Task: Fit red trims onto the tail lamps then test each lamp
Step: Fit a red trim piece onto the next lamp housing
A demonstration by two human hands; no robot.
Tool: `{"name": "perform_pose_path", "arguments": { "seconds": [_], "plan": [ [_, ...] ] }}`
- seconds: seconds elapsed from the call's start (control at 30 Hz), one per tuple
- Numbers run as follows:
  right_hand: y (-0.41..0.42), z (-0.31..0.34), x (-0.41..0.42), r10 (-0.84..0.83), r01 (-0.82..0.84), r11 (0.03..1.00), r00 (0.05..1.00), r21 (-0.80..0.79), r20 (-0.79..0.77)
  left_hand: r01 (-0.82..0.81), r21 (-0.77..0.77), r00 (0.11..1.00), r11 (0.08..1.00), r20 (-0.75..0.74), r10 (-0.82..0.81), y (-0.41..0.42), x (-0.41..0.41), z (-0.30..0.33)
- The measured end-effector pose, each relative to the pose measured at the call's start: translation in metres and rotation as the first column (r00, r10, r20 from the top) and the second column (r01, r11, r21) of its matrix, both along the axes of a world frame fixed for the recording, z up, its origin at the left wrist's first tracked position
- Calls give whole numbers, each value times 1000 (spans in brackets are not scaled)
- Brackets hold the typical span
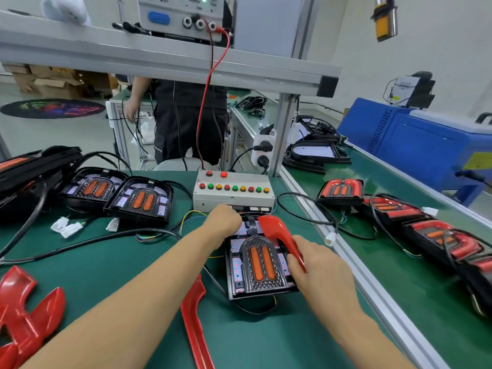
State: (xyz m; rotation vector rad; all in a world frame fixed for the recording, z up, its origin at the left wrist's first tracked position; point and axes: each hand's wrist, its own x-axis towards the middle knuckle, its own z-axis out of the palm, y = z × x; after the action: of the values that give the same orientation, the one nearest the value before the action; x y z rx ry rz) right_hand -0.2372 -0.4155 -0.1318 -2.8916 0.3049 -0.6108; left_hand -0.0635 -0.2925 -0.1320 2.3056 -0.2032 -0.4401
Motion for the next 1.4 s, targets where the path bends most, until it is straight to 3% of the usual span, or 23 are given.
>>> {"name": "perform_pose_path", "arguments": {
  "seconds": [0.1, 0.2, 0.27, 0.4, 0.5, 0.63, 0.73, 0.8, 0.83, 0.87, 0.93, 0.97, 1.0, 1.1, 1.4],
  "plan": [
    [2, -1, -3, 37, -36, 999, 999, -11, 18, -32, 46, 998, 998, 48, 30, -5, -1, 12],
    [6, 0, -5, 55, -54, 998, 997, -20, 55, -221, -322, 970, 920, -174, 172, -2, 1, 11],
    [10, 1, -5, 69, -68, 998, 994, -12, 85, -295, -438, 941, 849, -288, 178, 3, -4, 9],
    [18, -1, -5, 97, -96, 995, 992, -7, 77, -396, -573, 886, 718, -443, 136, 15, -16, 11],
    [22, -1, -5, 139, -137, 990, 985, -29, 103, -387, -651, 848, 653, -529, -26, 25, -21, 16],
    [24, -3, -4, 131, -130, 991, 983, -19, 132, -300, -668, 859, 681, -500, -112, 31, -21, 16],
    [21, -3, -2, 95, -96, 995, 990, 6, 101, -284, -648, 881, 707, -467, -75, 32, -19, 12],
    [16, -2, 0, 93, -101, 982, 994, 156, 58, -289, -637, 892, 715, -451, -41, 34, -18, 13],
    [13, -2, 1, 96, -104, 939, 995, 328, 40, -292, -643, 894, 708, -447, -38, 34, -18, 13],
    [10, 1, 3, 107, -88, 835, 994, 543, -4, -290, -650, 895, 703, -445, -42, 35, -18, 13],
    [8, 5, 7, 186, 1, 432, 978, 902, -90, -272, -658, 898, 702, -436, -61, 35, -19, 16],
    [6, 5, 9, 227, 48, 255, 968, 966, -108, -266, -656, 900, 706, -431, -62, 35, -19, 16],
    [4, 4, 11, 262, 80, 160, 957, 984, -121, -263, -651, 902, 712, -428, -58, 36, -20, 17],
    [1, 7, 14, 315, 72, 147, 942, 987, -115, -270, -651, 902, 710, -429, -51, 37, -20, 18],
    [-1, 4, 17, 267, 69, 138, 958, 988, -104, -252, -677, 905, 692, -418, -79, 35, -21, 22]
  ]
}}
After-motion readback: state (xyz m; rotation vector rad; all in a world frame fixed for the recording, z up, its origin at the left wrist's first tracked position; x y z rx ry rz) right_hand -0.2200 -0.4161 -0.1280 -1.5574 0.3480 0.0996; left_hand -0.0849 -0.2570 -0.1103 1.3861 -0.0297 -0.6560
